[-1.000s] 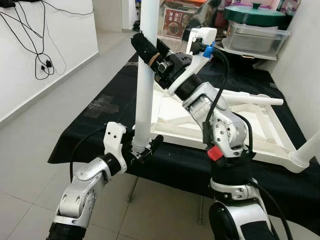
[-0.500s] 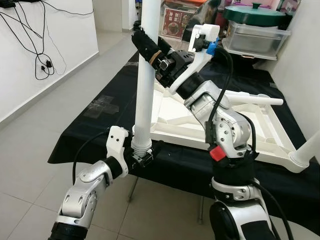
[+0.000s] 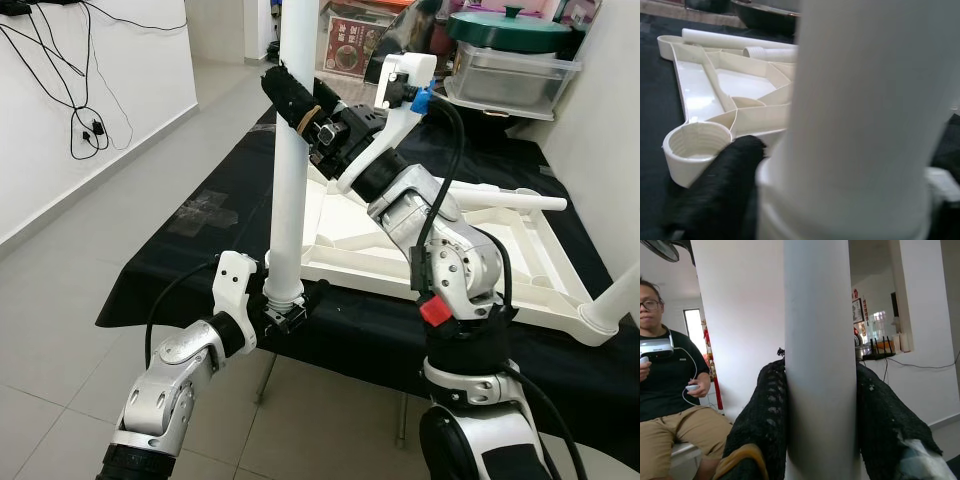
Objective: Building children table
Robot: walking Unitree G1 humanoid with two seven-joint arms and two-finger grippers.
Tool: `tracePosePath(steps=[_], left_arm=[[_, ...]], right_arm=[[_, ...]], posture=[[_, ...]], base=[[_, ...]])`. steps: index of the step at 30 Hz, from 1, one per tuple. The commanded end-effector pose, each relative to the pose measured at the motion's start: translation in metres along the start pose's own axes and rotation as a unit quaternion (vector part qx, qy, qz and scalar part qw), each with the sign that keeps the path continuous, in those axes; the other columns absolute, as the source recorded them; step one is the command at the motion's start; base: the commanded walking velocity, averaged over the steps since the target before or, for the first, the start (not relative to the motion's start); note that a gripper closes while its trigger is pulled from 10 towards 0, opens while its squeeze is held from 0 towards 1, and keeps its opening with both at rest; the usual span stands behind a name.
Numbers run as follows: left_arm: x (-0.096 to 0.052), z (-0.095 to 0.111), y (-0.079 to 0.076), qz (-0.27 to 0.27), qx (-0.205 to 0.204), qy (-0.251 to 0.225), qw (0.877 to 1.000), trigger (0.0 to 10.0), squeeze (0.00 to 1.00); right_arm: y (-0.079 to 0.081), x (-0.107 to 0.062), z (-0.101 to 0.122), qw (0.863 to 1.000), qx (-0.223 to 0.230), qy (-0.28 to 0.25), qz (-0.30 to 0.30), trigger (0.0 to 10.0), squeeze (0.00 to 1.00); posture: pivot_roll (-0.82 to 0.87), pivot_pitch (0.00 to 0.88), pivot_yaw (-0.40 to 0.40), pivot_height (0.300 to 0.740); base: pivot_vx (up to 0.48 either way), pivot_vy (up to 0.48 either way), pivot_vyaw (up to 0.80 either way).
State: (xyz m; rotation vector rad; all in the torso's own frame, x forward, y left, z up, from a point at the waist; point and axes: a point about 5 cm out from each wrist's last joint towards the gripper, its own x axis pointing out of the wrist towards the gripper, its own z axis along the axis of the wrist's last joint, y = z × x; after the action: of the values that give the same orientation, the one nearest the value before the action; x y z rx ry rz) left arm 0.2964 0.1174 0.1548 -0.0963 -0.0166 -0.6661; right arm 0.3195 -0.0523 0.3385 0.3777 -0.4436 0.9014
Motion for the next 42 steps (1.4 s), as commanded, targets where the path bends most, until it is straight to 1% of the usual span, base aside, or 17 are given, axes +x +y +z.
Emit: tracePosePath(steps=[1, 2, 13, 14, 15, 16, 17, 18, 20, 22, 25, 26, 29, 30, 36, 39, 42], left_arm=[[0.002, -0.003, 0.0, -0.002, 0.0, 0.005, 1.0, 4.2, 0.0], [0.002, -0.004, 0.001, -0.002, 0.001, 0.006, 1.0, 0.0, 0.0], [0.001, -0.003, 0.002, -0.003, 0.012, 0.003, 1.0, 0.0, 0.0], [0.0, -0.003, 0.002, -0.001, 0.02, 0.007, 1.0, 1.0, 0.0], [0.0, -0.004, 0.003, -0.002, 0.036, 0.017, 0.999, 10.0, 0.0], [0.0, -0.004, 0.003, -0.002, 0.036, 0.017, 0.999, 10.0, 0.0], [-0.001, -0.004, 0.003, -0.003, 0.048, 0.025, 0.999, 10.0, 0.0], [-0.002, -0.004, 0.003, -0.007, 0.058, 0.027, 0.998, 10.0, 0.0], [-0.003, -0.003, 0.004, -0.011, 0.067, 0.03, 0.997, 10.0, 0.0], [-0.006, -0.002, 0.003, -0.023, 0.075, 0.031, 0.996, 10.0, 0.0], [-0.009, 0.002, 0.002, -0.04, 0.08, 0.031, 0.996, 10.0, 0.0], [-0.01, 0.003, 0.001, -0.047, 0.084, 0.031, 0.995, 10.0, 0.0], [-0.012, 0.005, 0.0, -0.054, 0.09, 0.033, 0.994, 10.0, 0.0], [-0.013, 0.004, 0.0, -0.058, 0.091, 0.034, 0.994, 10.0, 0.0], [-0.015, 0.002, -0.003, -0.075, 0.089, 0.041, 0.992, 10.0, 0.0], [-0.018, 0.0, -0.007, -0.096, 0.095, 0.052, 0.99, 10.0, 0.0], [-0.02, -0.001, -0.006, -0.101, 0.097, 0.059, 0.988, 10.0, 0.0]], right_arm=[[0.004, 0.0, 0.002, 1.0, -0.001, 0.0, 0.011, 0.0, 0.0], [0.005, 0.0, 0.003, 1.0, -0.002, -0.001, 0.011, 0.0, 0.0], [0.005, 0.0, 0.001, 1.0, 0.0, 0.005, 0.014, 0.0, 0.0], [0.004, 0.0, 0.0, 1.0, 0.0, 0.014, 0.012, 0.0, 0.0], [0.001, -0.001, -0.002, 1.0, 0.002, 0.024, 0.009, 10.0, 0.0], [0.001, -0.001, -0.002, 1.0, 0.002, 0.024, 0.009, 10.0, 0.0], [-0.001, -0.002, -0.004, 0.999, 0.004, 0.032, 0.008, 10.0, 0.0], [-0.002, -0.004, -0.006, 0.999, 0.0, 0.044, 0.01, 10.0, 1.0], [-0.003, -0.006, -0.009, 0.998, -0.006, 0.058, 0.017, 10.0, 1.0], [-0.001, -0.012, -0.012, 0.996, -0.014, 0.072, 0.045, 10.0, 1.0], [-0.004, -0.018, -0.017, 0.993, -0.041, 0.097, 0.056, 10.0, 1.0], [-0.005, -0.021, -0.02, 0.991, -0.046, 0.109, 0.063, 10.0, 0.88], [-0.006, -0.024, -0.022, 0.989, -0.048, 0.119, 0.07, 10.0, 0.88], [-0.004, -0.028, -0.026, 0.988, -0.038, 0.127, 0.085, 10.0, 0.0], [0.006, -0.034, -0.038, 0.983, -0.018, 0.14, 0.12, 10.0, 0.0], [0.016, -0.041, -0.048, 0.974, -0.008, 0.161, 0.161, 10.0, 0.0], [0.017, -0.044, -0.052, 0.97, -0.008, 0.172, 0.171, 10.0, 0.0]], posture=[[0.01, 0.0, -0.077, 0.74], [0.01, 0.0, -0.075, 0.74], [0.02, 0.0, -0.077, 0.74], [0.02, 0.0, -0.078, 0.74], [0.02, 0.0, -0.08, 0.74], [0.02, 0.0, -0.08, 0.74], [0.02, 0.0, -0.08, 0.74], [0.02, 0.0, -0.08, 0.74], [0.02, 0.0, -0.08, 0.74], [0.02, 0.0, -0.081, 0.74], [0.02, 0.0, -0.08, 0.74], [0.03, 0.0, -0.08, 0.74], [0.03, 0.0, -0.081, 0.74], [0.03, 0.0, -0.08, 0.74], [0.03, 0.0, -0.079, 0.74], [0.04, 0.0, -0.079, 0.74], [0.04, 0.0, -0.081, 0.74]], base=[[0.0, 0.0, 0.0], [0.0, 0.0, 0.0], [0.0, 0.0, 0.0], [0.0, 0.0, 0.0], [0.0, 0.0, 0.0], [0.0, 0.0, 0.0], [0.0, 0.0, 0.0], [0.0, 0.0, 0.0], [0.0, 0.0, 0.0], [0.0, 0.0, 0.0], [0.0, 0.0, 0.0], [0.0, 0.0, 0.0], [0.0, 0.0, 0.0], [0.0, 0.0, 0.0], [0.0, 0.0, 0.0], [0.0, 0.0, 0.0], [0.0, 0.0, 0.0]])
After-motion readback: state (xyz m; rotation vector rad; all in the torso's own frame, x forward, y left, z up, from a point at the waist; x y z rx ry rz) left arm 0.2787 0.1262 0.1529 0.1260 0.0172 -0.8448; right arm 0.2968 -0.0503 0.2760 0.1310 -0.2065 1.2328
